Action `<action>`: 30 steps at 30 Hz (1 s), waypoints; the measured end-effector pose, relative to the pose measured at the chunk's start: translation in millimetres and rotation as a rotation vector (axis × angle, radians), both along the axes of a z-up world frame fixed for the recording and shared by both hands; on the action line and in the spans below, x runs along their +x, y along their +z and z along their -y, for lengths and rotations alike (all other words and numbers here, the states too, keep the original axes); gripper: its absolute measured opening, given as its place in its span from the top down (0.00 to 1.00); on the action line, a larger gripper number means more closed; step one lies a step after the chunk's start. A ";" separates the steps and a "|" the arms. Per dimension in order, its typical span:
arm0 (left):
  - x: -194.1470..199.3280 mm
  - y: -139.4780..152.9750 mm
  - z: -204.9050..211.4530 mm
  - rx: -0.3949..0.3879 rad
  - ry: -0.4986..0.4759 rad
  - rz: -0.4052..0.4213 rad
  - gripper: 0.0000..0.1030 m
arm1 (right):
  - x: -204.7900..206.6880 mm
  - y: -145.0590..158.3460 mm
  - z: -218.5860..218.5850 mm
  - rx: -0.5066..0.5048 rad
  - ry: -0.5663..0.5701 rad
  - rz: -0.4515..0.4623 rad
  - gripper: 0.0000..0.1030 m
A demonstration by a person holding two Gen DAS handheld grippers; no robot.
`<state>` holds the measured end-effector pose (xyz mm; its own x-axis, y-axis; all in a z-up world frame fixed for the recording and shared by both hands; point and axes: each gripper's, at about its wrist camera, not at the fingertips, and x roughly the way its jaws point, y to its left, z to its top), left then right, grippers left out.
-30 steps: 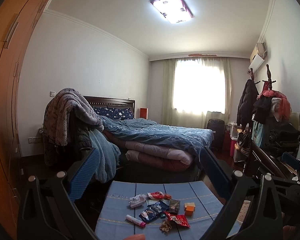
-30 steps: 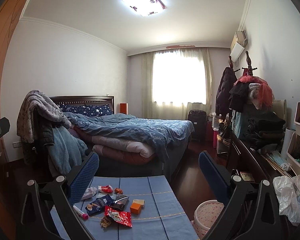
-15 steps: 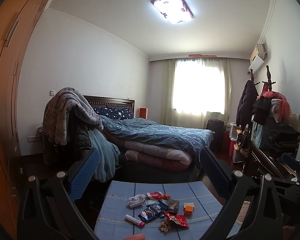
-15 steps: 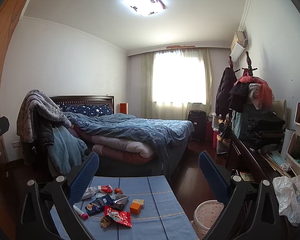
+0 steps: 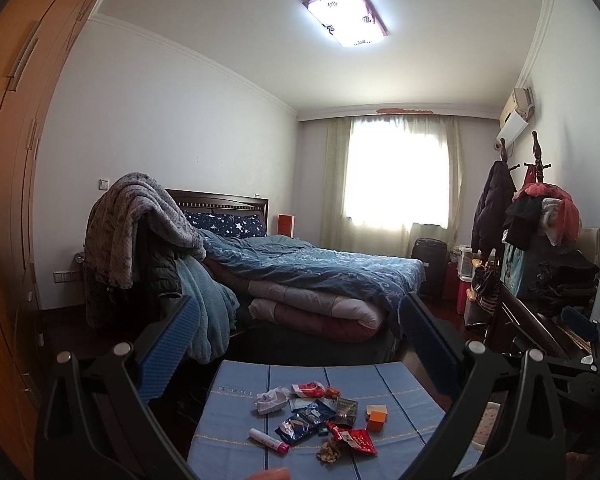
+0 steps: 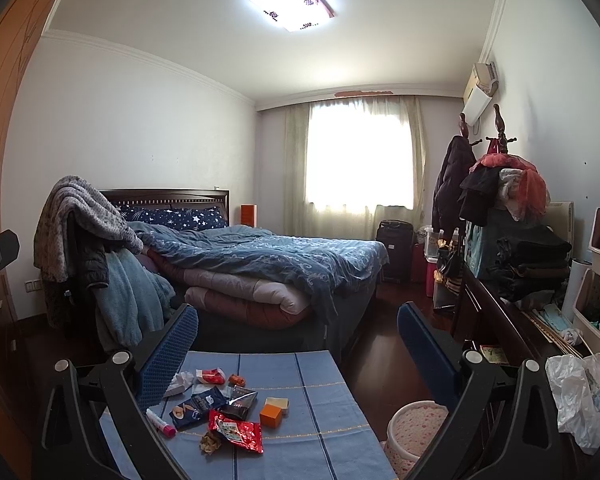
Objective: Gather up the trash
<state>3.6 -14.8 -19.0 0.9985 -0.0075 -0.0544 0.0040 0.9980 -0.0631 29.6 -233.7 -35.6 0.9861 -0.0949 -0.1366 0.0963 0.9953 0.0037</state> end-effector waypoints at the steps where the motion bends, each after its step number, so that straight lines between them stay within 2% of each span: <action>1: 0.8 0.6 -1.6 -0.002 0.000 -0.001 0.03 | -1.7 -1.7 3.1 0.000 0.001 0.000 0.03; 18: 4.9 1.1 -4.6 -0.003 -0.006 -0.012 0.03 | 0.1 -5.8 5.1 -0.001 0.000 -0.005 0.03; 26: 17.5 -3.0 -5.5 -0.001 -0.019 -0.029 0.03 | 17.8 -25.6 -4.4 0.001 0.006 -0.034 0.03; 30: 34.8 -21.0 -9.7 -0.004 -0.010 -0.076 0.03 | 39.1 -39.7 -6.8 0.008 0.023 -0.091 0.03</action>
